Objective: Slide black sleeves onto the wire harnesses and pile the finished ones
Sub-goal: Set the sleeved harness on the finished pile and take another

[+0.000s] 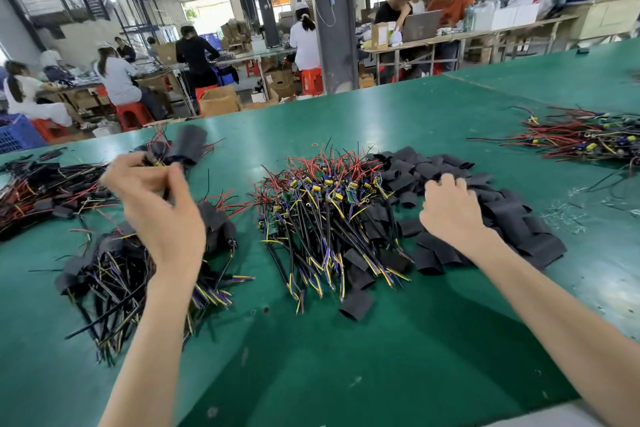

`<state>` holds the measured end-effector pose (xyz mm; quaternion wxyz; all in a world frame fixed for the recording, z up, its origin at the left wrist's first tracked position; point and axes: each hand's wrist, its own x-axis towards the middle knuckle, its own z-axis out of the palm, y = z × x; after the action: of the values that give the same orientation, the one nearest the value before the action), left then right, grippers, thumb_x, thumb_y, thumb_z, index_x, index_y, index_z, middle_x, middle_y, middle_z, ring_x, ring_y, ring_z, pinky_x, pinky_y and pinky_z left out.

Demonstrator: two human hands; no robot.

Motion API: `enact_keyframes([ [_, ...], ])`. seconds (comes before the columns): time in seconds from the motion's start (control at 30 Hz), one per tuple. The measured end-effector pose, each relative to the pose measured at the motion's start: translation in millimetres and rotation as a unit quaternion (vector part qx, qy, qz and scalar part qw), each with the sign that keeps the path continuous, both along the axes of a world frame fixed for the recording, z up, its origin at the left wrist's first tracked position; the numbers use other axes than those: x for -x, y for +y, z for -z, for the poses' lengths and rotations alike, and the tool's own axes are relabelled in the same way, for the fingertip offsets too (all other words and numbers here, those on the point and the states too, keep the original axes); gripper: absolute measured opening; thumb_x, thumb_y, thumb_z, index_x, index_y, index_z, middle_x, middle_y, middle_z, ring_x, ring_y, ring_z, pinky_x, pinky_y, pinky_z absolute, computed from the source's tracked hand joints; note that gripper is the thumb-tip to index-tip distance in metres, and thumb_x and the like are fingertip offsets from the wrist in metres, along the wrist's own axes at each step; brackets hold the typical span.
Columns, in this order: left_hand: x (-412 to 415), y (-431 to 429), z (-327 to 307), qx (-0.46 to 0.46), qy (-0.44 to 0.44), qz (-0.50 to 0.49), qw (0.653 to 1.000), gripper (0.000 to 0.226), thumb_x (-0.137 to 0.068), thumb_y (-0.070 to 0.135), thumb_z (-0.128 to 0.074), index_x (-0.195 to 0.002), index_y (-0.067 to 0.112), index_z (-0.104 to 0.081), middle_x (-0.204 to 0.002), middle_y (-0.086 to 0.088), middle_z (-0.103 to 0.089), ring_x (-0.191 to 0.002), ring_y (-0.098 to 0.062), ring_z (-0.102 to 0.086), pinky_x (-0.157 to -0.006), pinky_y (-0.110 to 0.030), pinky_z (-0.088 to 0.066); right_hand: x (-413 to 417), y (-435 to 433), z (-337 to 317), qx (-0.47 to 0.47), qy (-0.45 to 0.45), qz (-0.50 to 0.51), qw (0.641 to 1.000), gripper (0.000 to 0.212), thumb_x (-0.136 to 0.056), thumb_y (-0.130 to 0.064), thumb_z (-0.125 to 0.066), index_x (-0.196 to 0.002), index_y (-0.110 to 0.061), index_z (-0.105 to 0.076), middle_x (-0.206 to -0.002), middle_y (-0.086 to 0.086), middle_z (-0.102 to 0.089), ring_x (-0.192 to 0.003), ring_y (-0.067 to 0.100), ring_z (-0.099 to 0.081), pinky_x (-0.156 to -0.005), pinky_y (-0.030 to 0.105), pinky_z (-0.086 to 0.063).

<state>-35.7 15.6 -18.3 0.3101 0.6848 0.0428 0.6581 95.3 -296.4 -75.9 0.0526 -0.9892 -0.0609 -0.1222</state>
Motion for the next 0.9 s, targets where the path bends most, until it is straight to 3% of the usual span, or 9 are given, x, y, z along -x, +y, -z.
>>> enact_keyframes([
  [0.1,-0.2,32.9,12.8,0.035,0.110,-0.162,0.980,0.028,-0.090,0.009,-0.049,-0.116,0.010,-0.040,-0.083,-0.007,-0.061,-0.093,-0.031,-0.055,-0.092,-0.043,-0.036,-1.5,0.0,6.7,0.044,0.050,0.001,0.998,0.030,-0.094,-0.024,-0.047,-0.117,-0.006,-0.053,-0.123,0.017,-0.045,-0.118,0.035,-0.041,-0.096,0.041,-0.035],
  [0.17,0.3,45.6,22.4,0.056,0.221,-0.252,0.941,0.032,-0.088,0.005,-0.048,-0.118,0.011,-0.039,-0.096,-0.017,-0.064,-0.103,-0.038,-0.049,-0.092,-0.049,-0.031,-0.7,1.6,8.8,0.075,0.053,-0.013,0.996,0.028,-0.096,-0.025,-0.047,-0.116,-0.007,-0.055,-0.123,0.016,-0.047,-0.117,0.034,-0.043,-0.095,0.040,-0.036],
  [0.27,2.7,49.5,28.0,0.073,0.319,-0.298,0.897,0.025,-0.087,0.004,-0.048,-0.112,0.010,-0.048,-0.105,-0.029,-0.060,-0.107,-0.044,-0.047,-0.090,-0.050,-0.031,1.8,2.5,8.8,0.110,0.064,-0.033,0.991,0.024,-0.097,-0.023,-0.047,-0.111,-0.006,-0.055,-0.120,0.016,-0.047,-0.114,0.034,-0.044,-0.092,0.040,-0.038],
  [0.37,2.4,46.5,26.2,0.094,0.337,-0.303,0.886,0.025,-0.085,0.004,-0.050,-0.110,0.011,-0.051,-0.118,-0.030,-0.051,-0.116,-0.044,-0.039,-0.094,-0.051,-0.028,4.8,3.0,6.4,0.125,0.077,-0.043,0.988,0.016,-0.096,-0.017,-0.046,-0.104,-0.007,-0.055,-0.119,0.017,-0.045,-0.113,0.035,-0.043,-0.090,0.039,-0.038],
  [0.5,-1.4,23.9,14.4,0.064,0.268,-0.311,0.909,0.036,-0.077,0.007,-0.053,-0.111,0.016,-0.047,-0.136,-0.019,-0.035,-0.126,-0.041,-0.029,-0.097,-0.053,-0.024,9.8,5.0,2.9,0.153,0.097,-0.060,0.982,0.009,-0.094,-0.011,-0.044,-0.086,-0.008,-0.041,-0.118,0.016,-0.039,-0.110,0.034,-0.040,-0.088,0.039,-0.036],
  [0.6,-14.0,-7.7,11.8,-0.033,0.256,-0.253,0.933,0.034,-0.075,0.011,-0.057,-0.109,0.016,-0.054,-0.126,-0.015,-0.045,-0.119,-0.037,-0.037,-0.090,-0.046,-0.030,11.2,7.6,4.6,0.179,0.096,-0.073,0.976,0.003,-0.093,-0.010,-0.045,-0.094,-0.007,-0.045,-0.121,0.016,-0.037,-0.112,0.033,-0.038,-0.088,0.039,-0.037],
  [0.67,-32.1,-33.9,18.2,-0.056,0.312,-0.156,0.936,0.027,-0.081,0.014,-0.056,-0.107,0.017,-0.060,-0.117,-0.013,-0.053,-0.113,-0.033,-0.041,-0.089,-0.041,-0.031,10.7,9.3,8.3,0.190,0.084,-0.077,0.975,0.014,-0.093,-0.011,-0.047,-0.106,-0.005,-0.049,-0.123,0.016,-0.036,-0.113,0.032,-0.038,-0.089,0.039,-0.037],
  [0.77,-66.0,-63.4,30.3,-0.069,0.398,-0.047,0.913,0.021,-0.091,0.018,-0.050,-0.108,0.019,-0.063,-0.113,-0.008,-0.058,-0.112,-0.028,-0.044,-0.091,-0.036,-0.030,11.1,10.4,10.1,0.173,0.062,-0.069,0.980,0.029,-0.093,-0.013,-0.050,-0.119,-0.001,-0.047,-0.123,0.015,-0.038,-0.114,0.031,-0.040,-0.089,0.039,-0.039],
  [0.9,-110.8,-64.5,25.2,-0.031,0.475,-0.017,0.879,0.027,-0.095,0.020,-0.043,-0.110,0.013,-0.064,-0.113,-0.015,-0.061,-0.111,-0.034,-0.050,-0.096,-0.040,-0.038,13.7,11.7,8.6,0.115,0.039,-0.066,0.990,0.035,-0.091,-0.016,-0.055,-0.122,-0.005,-0.043,-0.124,0.014,-0.038,-0.116,0.031,-0.039,-0.087,0.041,-0.043],
])
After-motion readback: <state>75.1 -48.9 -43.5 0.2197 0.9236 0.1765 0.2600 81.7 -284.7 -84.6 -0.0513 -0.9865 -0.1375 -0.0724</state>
